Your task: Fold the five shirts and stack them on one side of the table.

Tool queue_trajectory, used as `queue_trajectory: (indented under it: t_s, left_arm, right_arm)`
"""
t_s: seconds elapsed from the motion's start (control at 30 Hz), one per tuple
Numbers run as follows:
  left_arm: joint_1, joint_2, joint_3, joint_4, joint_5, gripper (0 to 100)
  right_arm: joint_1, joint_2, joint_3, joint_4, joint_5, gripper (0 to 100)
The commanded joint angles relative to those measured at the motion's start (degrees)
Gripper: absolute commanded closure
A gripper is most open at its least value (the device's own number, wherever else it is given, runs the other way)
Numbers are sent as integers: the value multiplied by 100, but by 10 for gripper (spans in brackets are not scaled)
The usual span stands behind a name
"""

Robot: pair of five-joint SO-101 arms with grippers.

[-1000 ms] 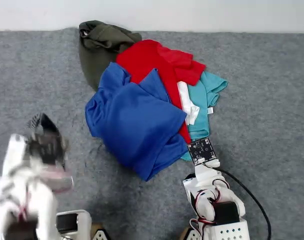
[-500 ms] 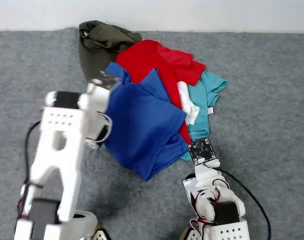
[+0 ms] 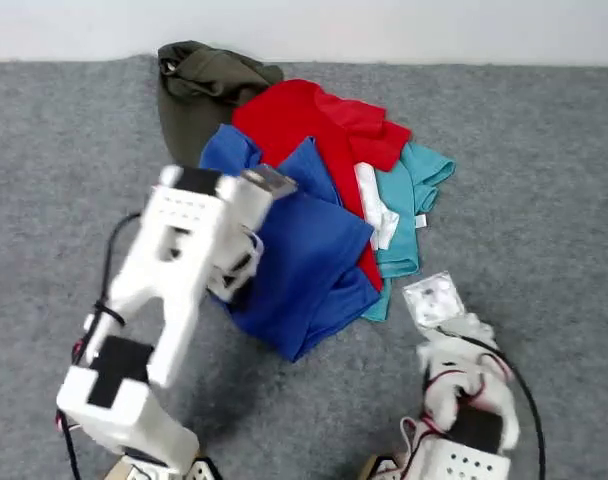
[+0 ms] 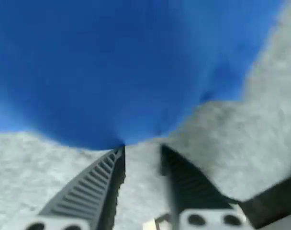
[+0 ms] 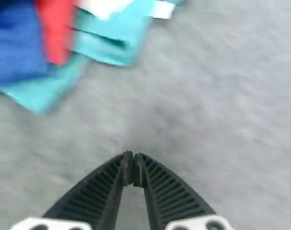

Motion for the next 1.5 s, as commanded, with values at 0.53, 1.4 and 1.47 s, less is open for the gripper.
queue_trajectory:
  t_s: [0.53,1.4,1.47]
  left_arm:
    - [-932,1978,-1560,62,1600,594]
    - [-2127,-1996,-2035,193,2593,985]
    - [-2971,-2057,-2079,105,2347,985]
  right_arm:
    - [1947,-48,-1169,1385,-352,778]
    - [1956,-57,-440,1349,-334,848]
    - [1965,-57,-484,1358,-334,848]
